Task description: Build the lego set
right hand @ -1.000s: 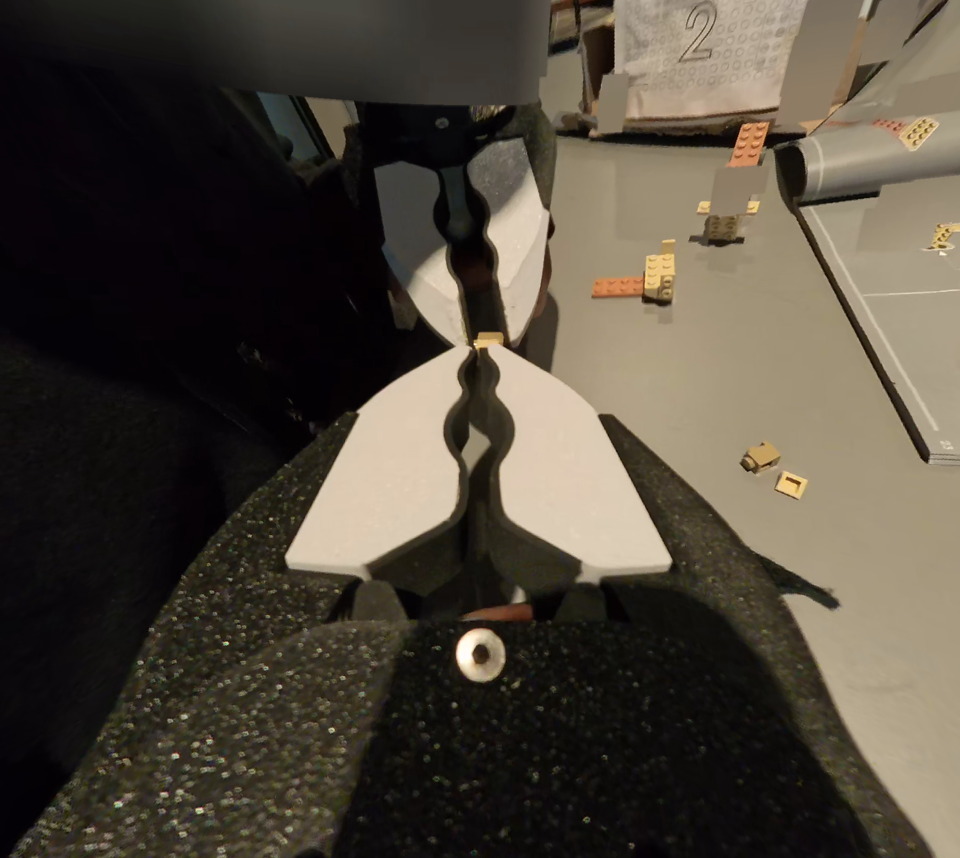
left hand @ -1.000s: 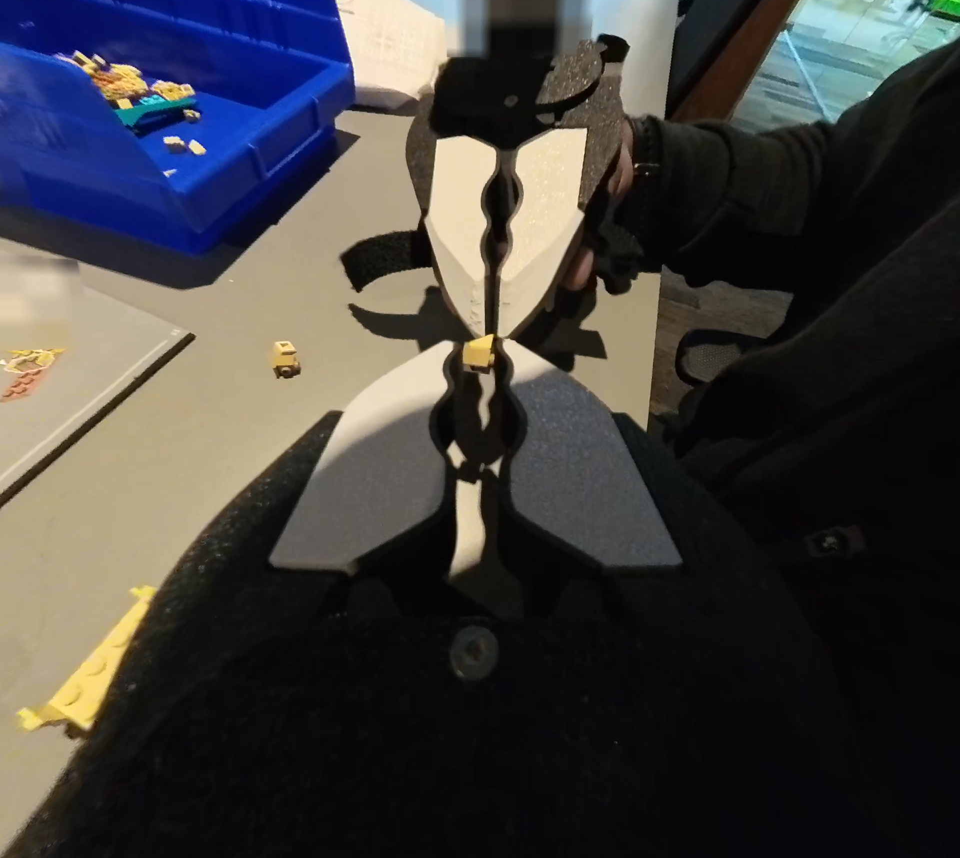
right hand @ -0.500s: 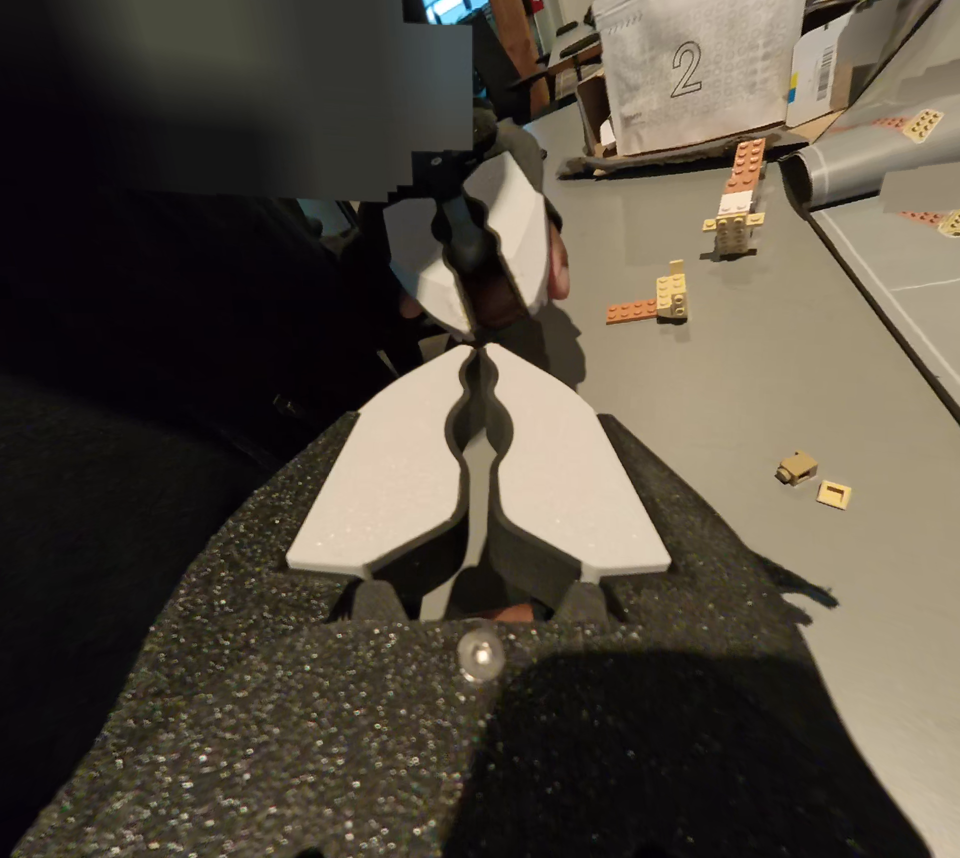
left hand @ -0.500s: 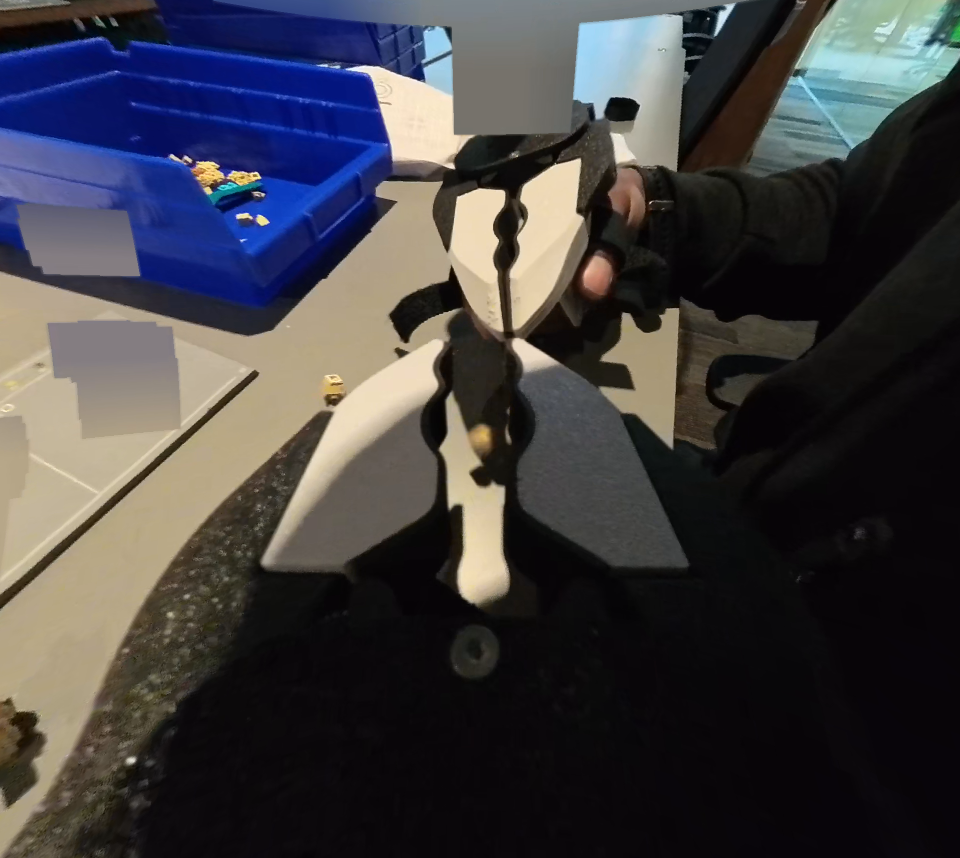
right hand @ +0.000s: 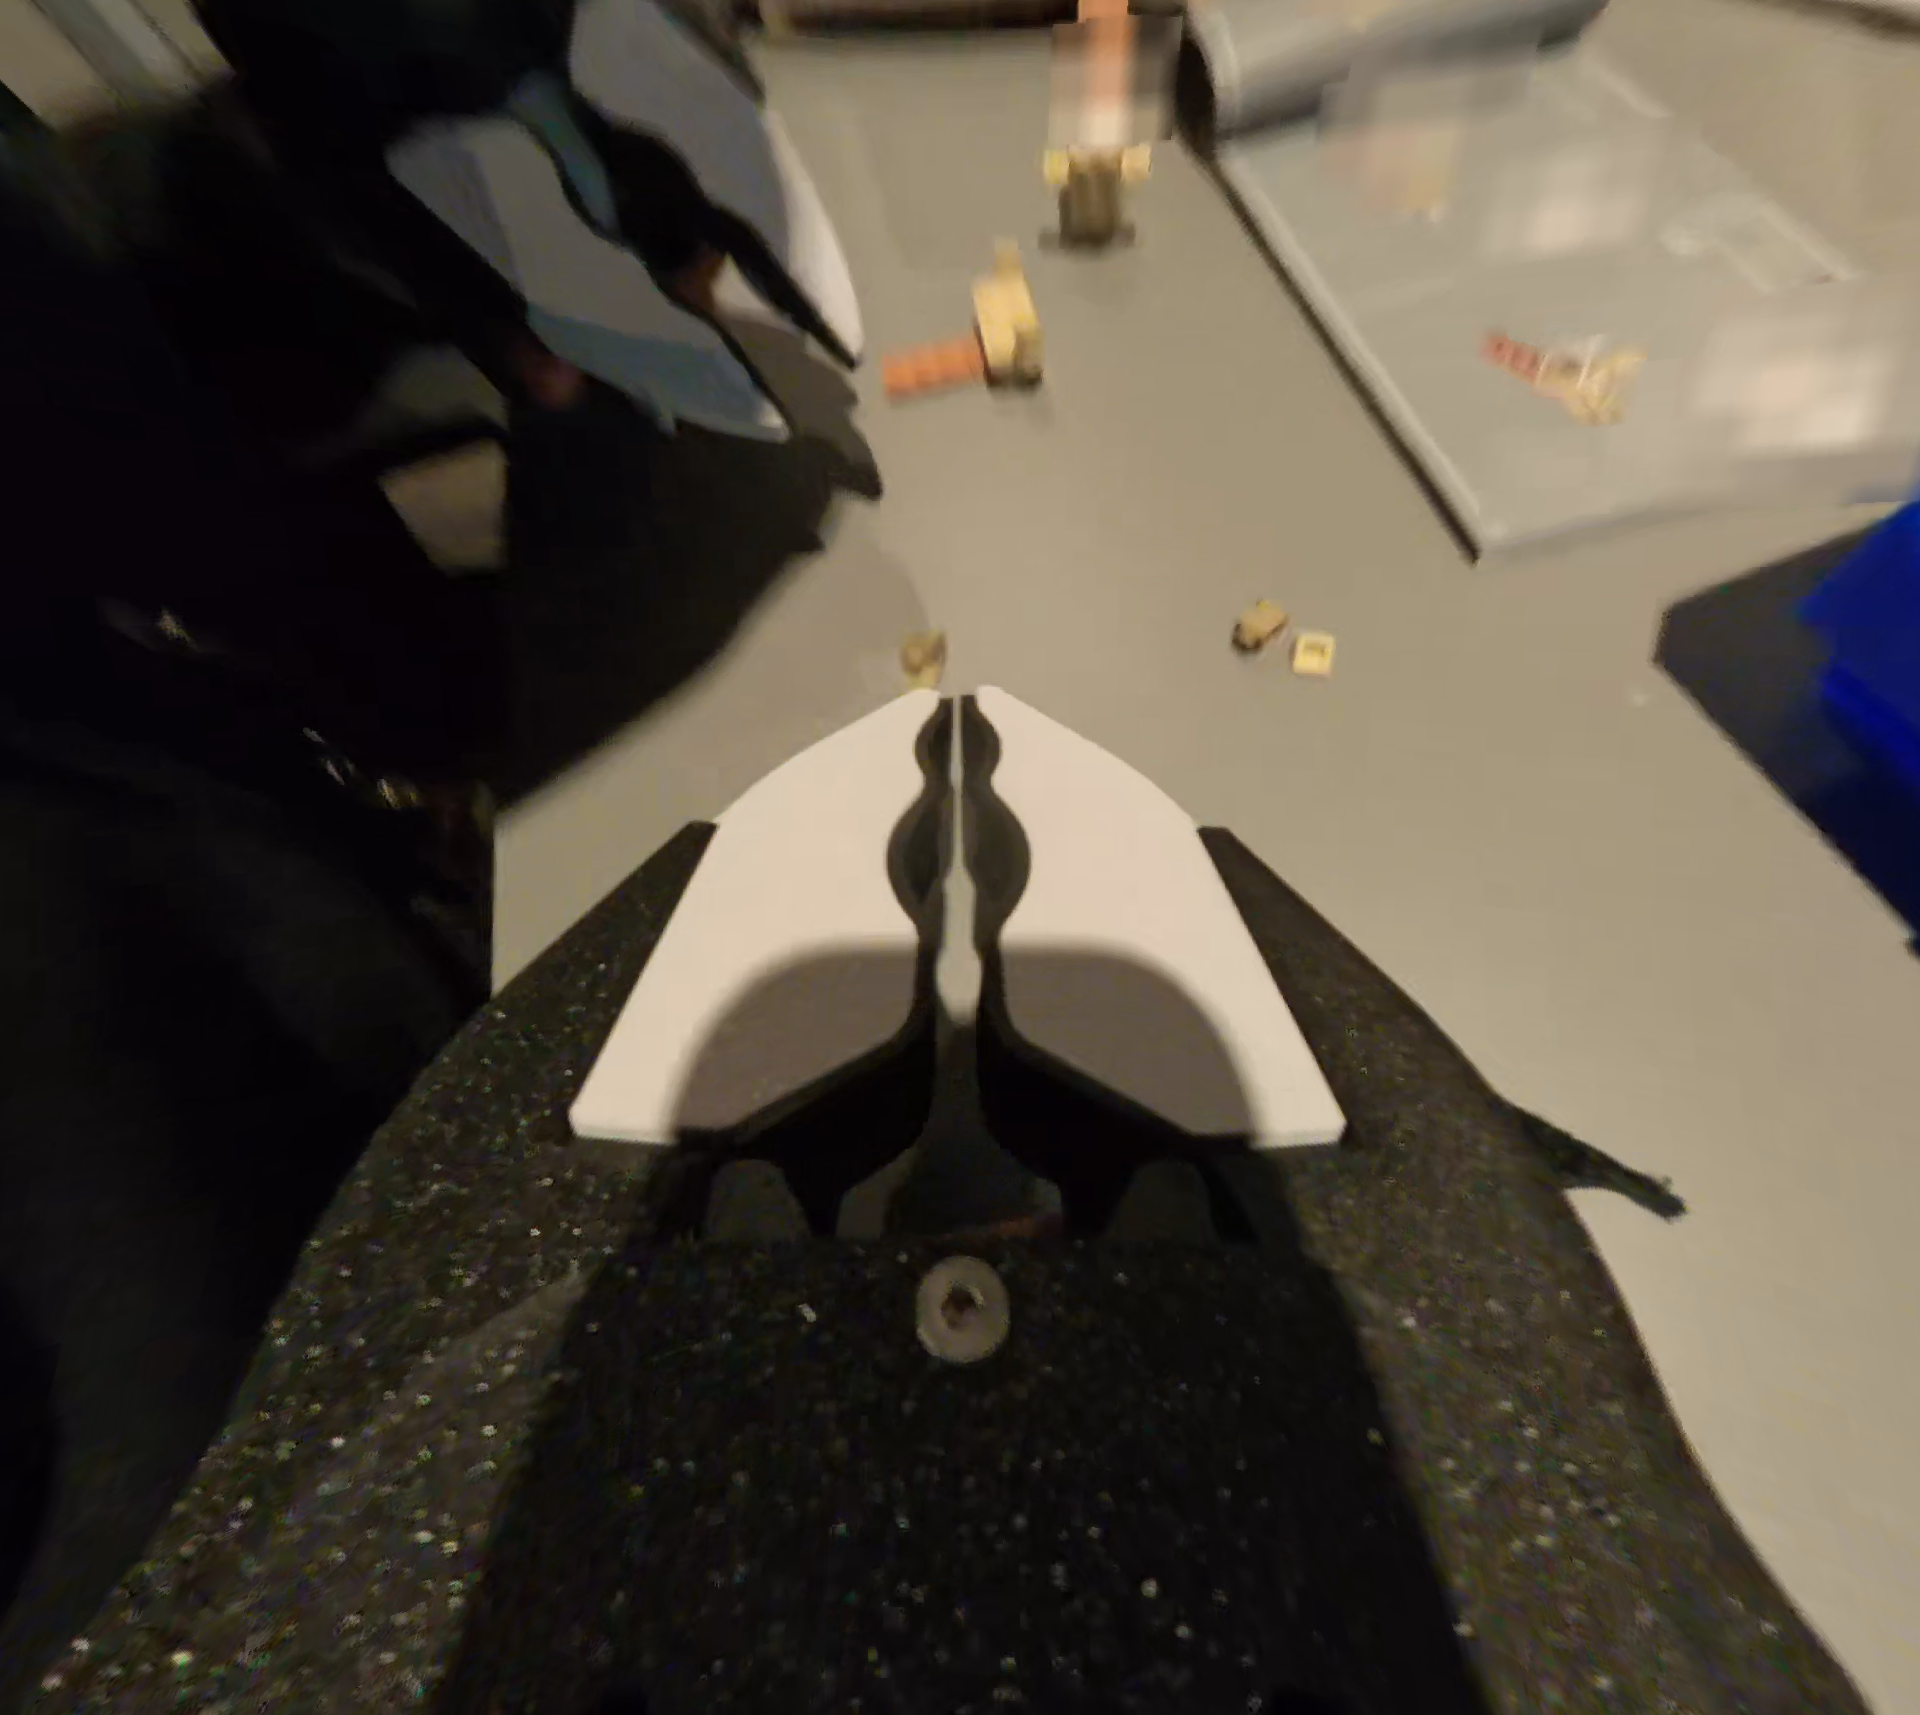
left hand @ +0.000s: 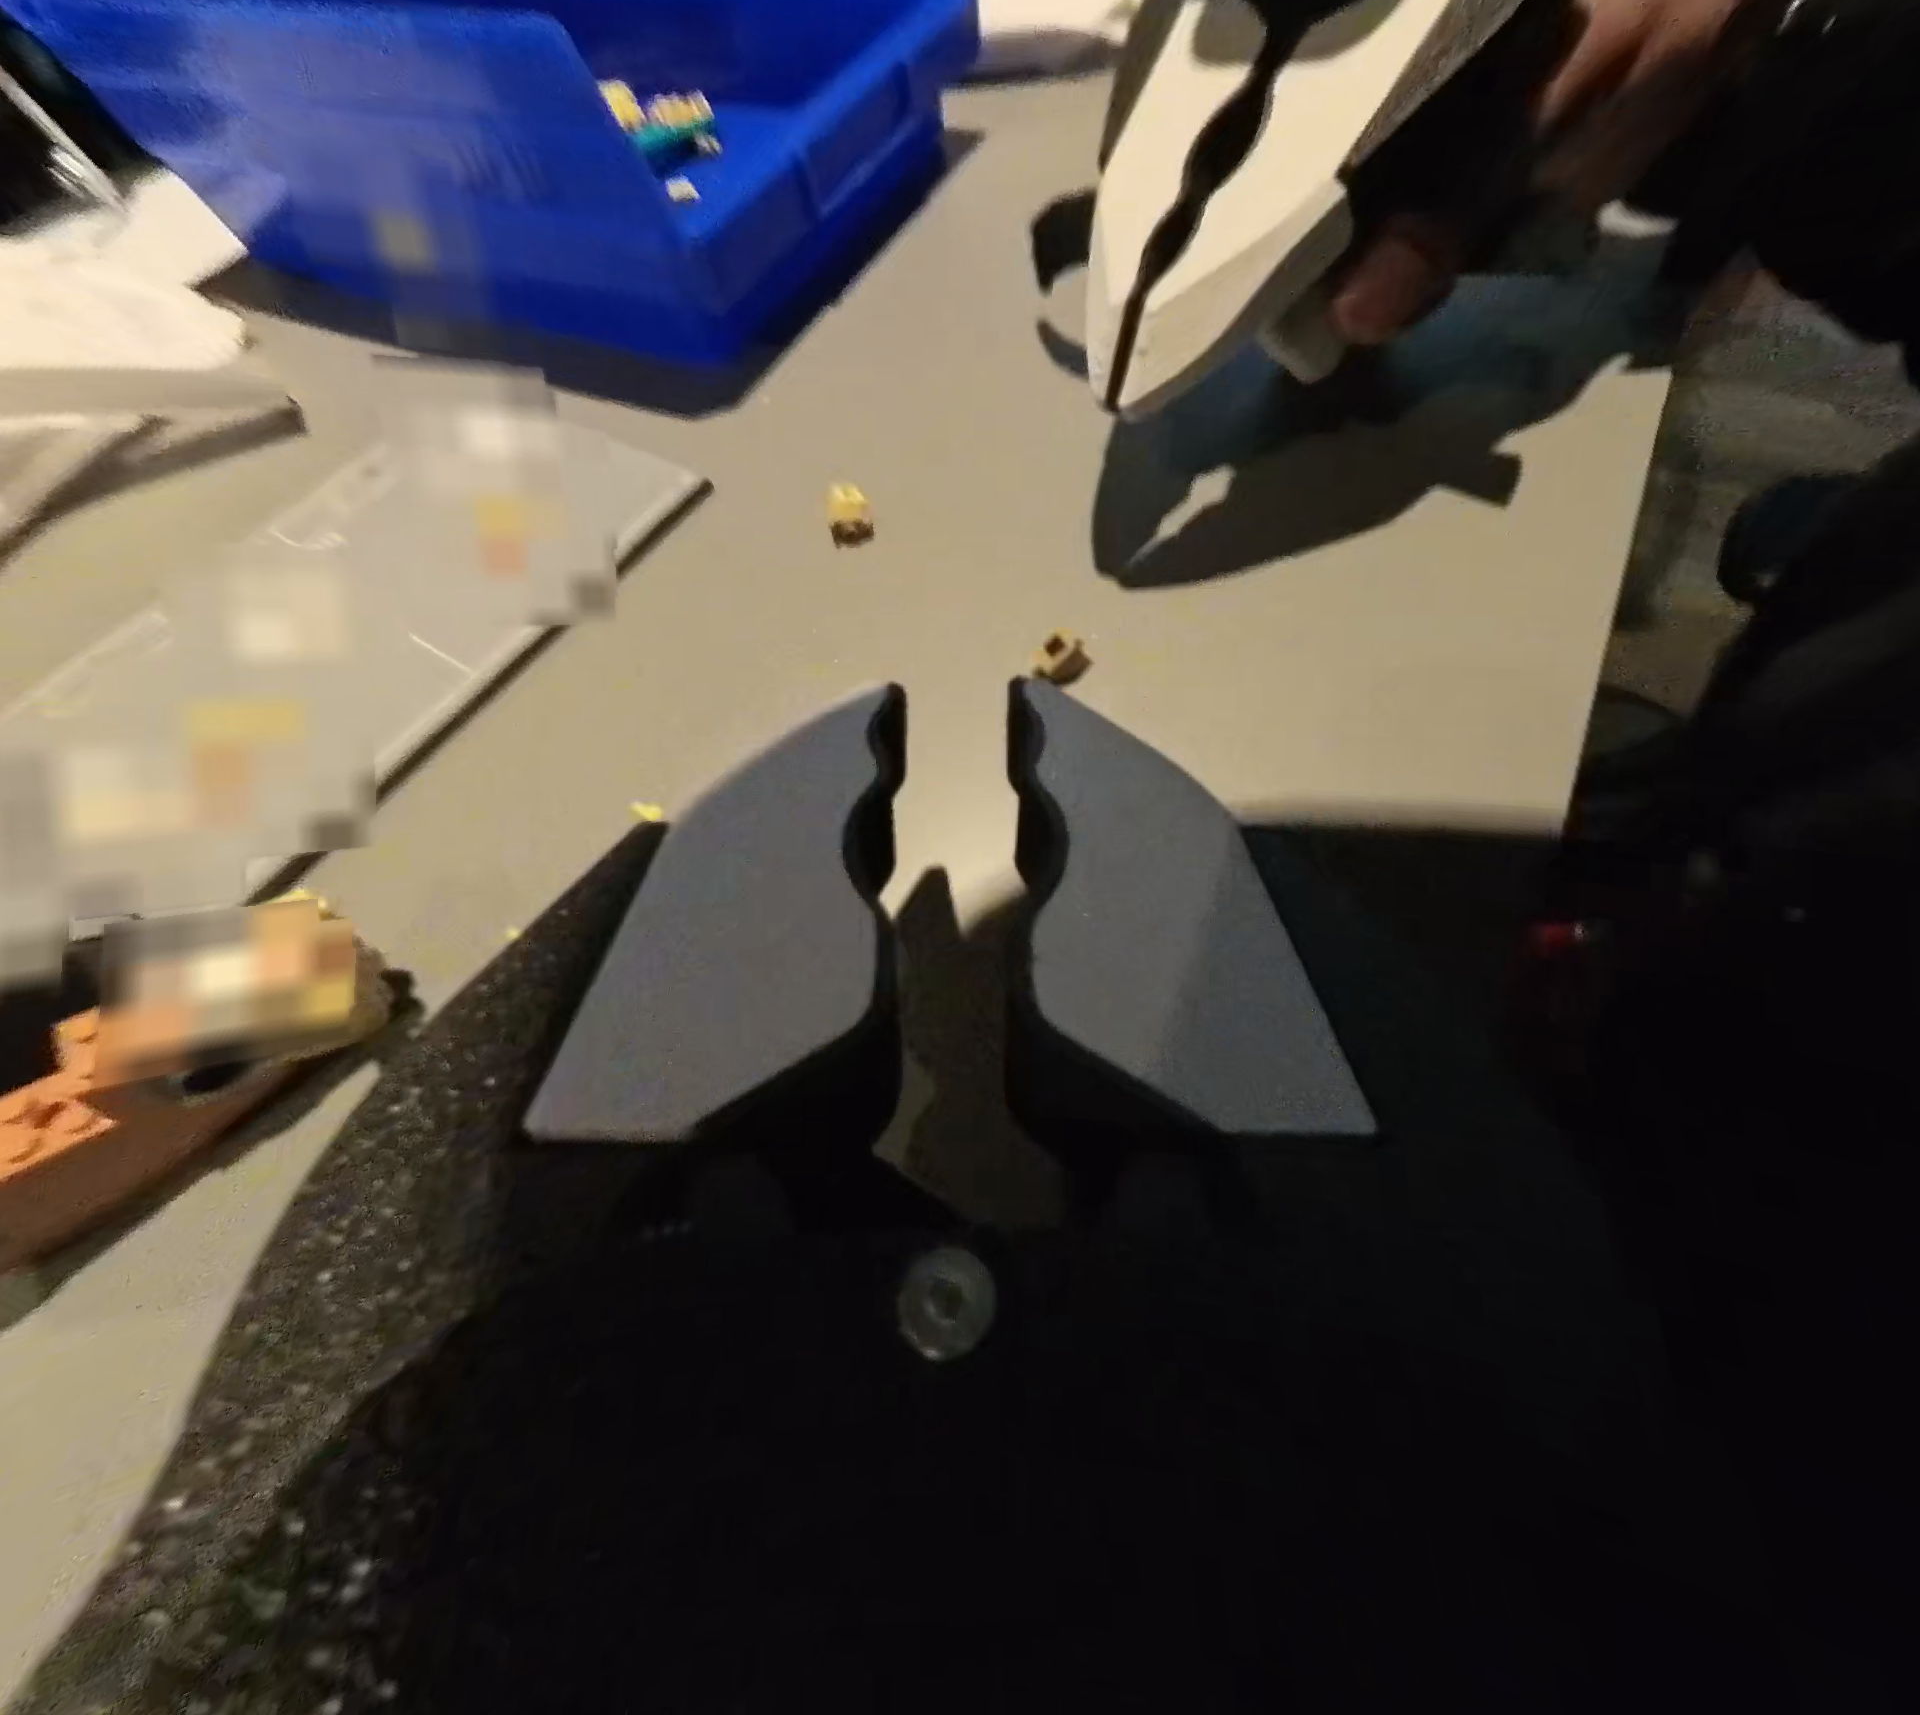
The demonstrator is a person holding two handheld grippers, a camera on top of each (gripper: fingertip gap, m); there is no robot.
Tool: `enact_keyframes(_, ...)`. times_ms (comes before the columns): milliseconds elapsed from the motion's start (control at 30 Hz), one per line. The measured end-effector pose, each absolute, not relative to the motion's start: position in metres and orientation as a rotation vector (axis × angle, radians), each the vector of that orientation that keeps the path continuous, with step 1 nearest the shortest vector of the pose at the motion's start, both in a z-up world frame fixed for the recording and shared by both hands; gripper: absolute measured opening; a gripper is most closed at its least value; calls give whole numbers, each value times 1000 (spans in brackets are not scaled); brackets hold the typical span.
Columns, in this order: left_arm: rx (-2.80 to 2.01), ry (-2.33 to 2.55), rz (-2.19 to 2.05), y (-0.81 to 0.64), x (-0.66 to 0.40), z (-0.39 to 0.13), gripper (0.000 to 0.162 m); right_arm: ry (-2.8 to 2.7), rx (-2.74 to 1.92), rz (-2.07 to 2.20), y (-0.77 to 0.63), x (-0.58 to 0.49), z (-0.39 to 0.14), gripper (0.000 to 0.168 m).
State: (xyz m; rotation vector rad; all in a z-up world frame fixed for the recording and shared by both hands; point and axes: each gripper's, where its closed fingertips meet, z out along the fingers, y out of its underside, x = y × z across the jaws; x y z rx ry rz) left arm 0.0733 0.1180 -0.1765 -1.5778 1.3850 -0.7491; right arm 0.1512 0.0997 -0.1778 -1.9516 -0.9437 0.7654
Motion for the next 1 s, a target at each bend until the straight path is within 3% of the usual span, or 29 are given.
enact_keyframes(267, -1671, 1542, -746, 110, 93, -197, 21, -1049, -2021, 589, 96, 134, -198, 14)
enact_keyframes(767, -1899, 1620, -747, 101, 125, -219, 13, -982, -1974, 719, 96, 138, -189, 10)
enact_keyframes(1000, -1857, 1547, -1061, 94, 125, -196, 12, -1075, -1830, 707, 92, 136, -178, 16)
